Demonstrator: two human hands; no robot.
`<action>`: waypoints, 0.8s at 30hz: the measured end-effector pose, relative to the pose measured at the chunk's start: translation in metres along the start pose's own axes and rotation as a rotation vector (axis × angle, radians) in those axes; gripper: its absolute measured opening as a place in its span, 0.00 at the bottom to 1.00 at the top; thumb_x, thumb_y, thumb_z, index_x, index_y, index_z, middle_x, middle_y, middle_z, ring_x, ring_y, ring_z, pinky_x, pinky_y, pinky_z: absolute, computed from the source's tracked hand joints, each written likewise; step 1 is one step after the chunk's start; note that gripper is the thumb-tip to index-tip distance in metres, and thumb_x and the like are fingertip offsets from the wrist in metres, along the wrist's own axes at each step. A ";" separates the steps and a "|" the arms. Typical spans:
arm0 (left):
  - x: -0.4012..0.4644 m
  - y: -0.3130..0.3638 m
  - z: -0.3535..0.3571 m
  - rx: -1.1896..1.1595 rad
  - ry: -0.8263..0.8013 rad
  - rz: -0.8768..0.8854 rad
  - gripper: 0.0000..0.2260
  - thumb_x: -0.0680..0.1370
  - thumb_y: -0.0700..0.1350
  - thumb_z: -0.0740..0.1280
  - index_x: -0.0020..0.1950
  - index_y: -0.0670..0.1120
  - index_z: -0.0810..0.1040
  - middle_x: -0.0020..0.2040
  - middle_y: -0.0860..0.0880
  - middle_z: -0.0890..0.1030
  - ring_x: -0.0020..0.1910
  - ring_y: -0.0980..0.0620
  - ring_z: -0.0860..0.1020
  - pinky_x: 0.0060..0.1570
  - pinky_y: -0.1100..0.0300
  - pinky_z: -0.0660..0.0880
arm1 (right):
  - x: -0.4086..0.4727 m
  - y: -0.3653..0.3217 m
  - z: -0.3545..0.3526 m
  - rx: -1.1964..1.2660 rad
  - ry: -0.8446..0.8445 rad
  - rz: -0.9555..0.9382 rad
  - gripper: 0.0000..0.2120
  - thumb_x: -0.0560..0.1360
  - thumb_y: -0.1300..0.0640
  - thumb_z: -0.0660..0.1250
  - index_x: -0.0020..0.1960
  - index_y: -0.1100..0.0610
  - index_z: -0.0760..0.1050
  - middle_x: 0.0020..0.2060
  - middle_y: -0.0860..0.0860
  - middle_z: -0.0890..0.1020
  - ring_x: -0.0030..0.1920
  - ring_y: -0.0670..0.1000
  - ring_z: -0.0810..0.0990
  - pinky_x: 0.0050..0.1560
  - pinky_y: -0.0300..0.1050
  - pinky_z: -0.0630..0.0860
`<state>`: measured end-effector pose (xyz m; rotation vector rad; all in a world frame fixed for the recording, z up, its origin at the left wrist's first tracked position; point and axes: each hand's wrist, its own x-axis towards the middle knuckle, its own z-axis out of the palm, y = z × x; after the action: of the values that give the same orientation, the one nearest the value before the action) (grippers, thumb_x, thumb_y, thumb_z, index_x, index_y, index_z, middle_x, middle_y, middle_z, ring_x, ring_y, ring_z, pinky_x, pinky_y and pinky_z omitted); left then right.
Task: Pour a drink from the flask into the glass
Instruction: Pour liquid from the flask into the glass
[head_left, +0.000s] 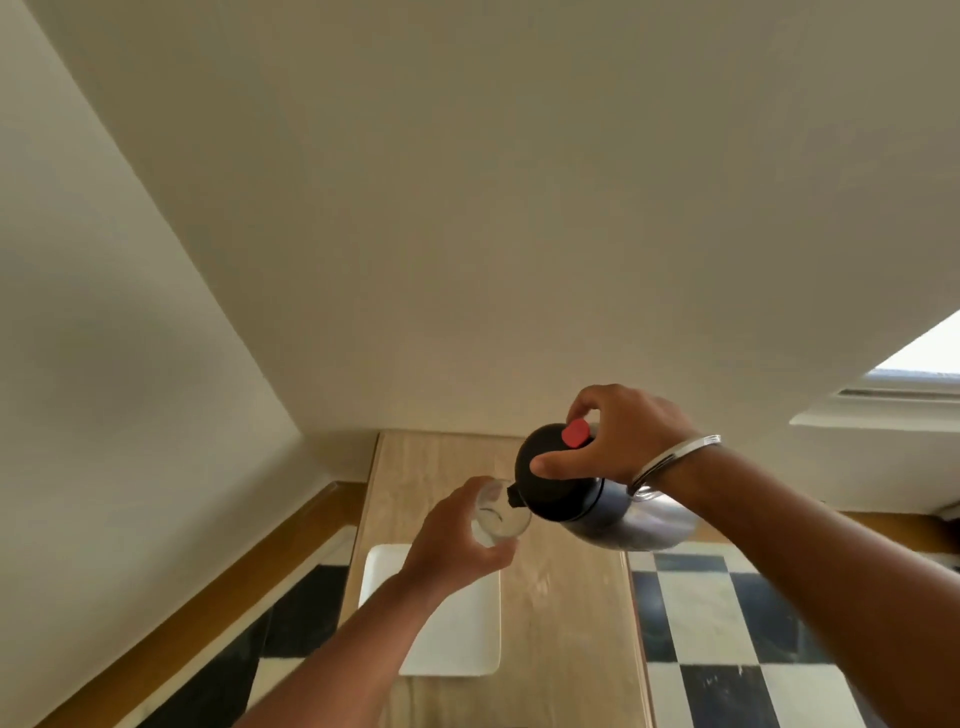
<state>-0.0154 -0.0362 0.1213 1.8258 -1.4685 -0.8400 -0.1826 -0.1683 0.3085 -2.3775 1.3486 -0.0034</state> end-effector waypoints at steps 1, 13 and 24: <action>0.000 0.006 -0.004 0.003 0.008 0.013 0.29 0.67 0.62 0.76 0.65 0.62 0.69 0.56 0.63 0.79 0.56 0.63 0.77 0.54 0.66 0.76 | 0.001 -0.003 -0.008 -0.013 0.005 -0.014 0.32 0.52 0.22 0.65 0.44 0.44 0.75 0.37 0.39 0.77 0.36 0.41 0.74 0.31 0.38 0.68; 0.013 0.075 -0.048 0.086 0.090 0.138 0.31 0.65 0.65 0.75 0.64 0.64 0.68 0.58 0.63 0.78 0.55 0.63 0.77 0.50 0.69 0.75 | 0.000 -0.041 -0.101 -0.320 0.084 -0.195 0.35 0.51 0.21 0.64 0.44 0.47 0.76 0.37 0.43 0.82 0.35 0.46 0.78 0.33 0.41 0.74; 0.018 0.108 -0.053 0.122 0.129 0.170 0.29 0.65 0.68 0.73 0.62 0.62 0.68 0.57 0.63 0.76 0.53 0.60 0.77 0.50 0.61 0.79 | -0.008 -0.058 -0.129 -0.418 0.059 -0.252 0.35 0.49 0.21 0.62 0.43 0.47 0.76 0.34 0.42 0.81 0.35 0.46 0.79 0.38 0.45 0.79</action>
<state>-0.0315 -0.0673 0.2372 1.7764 -1.5947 -0.5500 -0.1651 -0.1797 0.4484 -2.9049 1.1539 0.1518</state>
